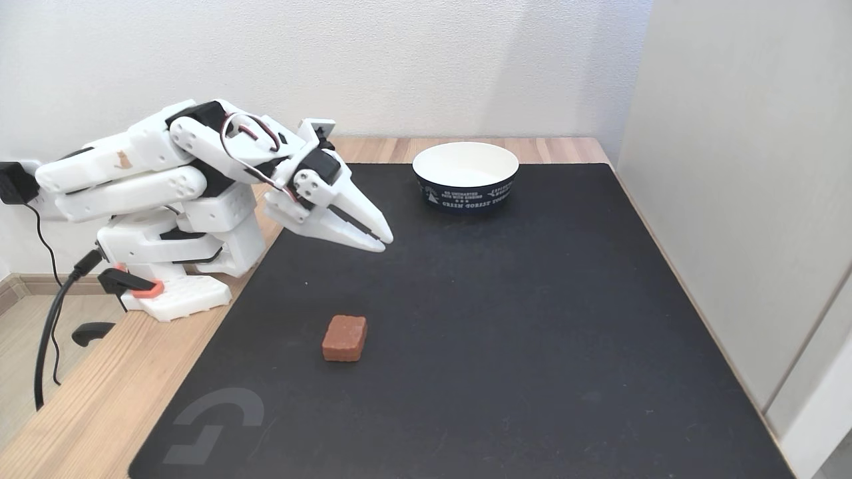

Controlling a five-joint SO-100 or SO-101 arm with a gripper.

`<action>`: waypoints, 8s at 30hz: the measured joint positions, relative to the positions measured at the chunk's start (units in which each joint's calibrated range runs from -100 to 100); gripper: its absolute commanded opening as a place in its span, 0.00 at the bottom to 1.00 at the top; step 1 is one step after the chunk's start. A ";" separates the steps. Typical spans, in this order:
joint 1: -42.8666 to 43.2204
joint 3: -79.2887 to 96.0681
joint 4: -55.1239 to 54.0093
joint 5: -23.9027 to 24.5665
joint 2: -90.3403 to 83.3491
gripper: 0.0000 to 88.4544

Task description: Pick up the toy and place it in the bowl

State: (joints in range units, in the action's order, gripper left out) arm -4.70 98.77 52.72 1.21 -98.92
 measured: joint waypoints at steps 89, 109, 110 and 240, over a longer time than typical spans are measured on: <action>-24.05 -80.59 32.59 -9.88 63.78 0.49; -25.14 -84.93 31.41 -19.97 100.42 0.49; -24.80 -84.08 31.41 -19.97 100.50 0.49; 38.87 -70.57 -31.15 12.30 99.92 0.05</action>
State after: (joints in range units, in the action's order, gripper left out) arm 34.17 28.20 21.57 13.51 1.00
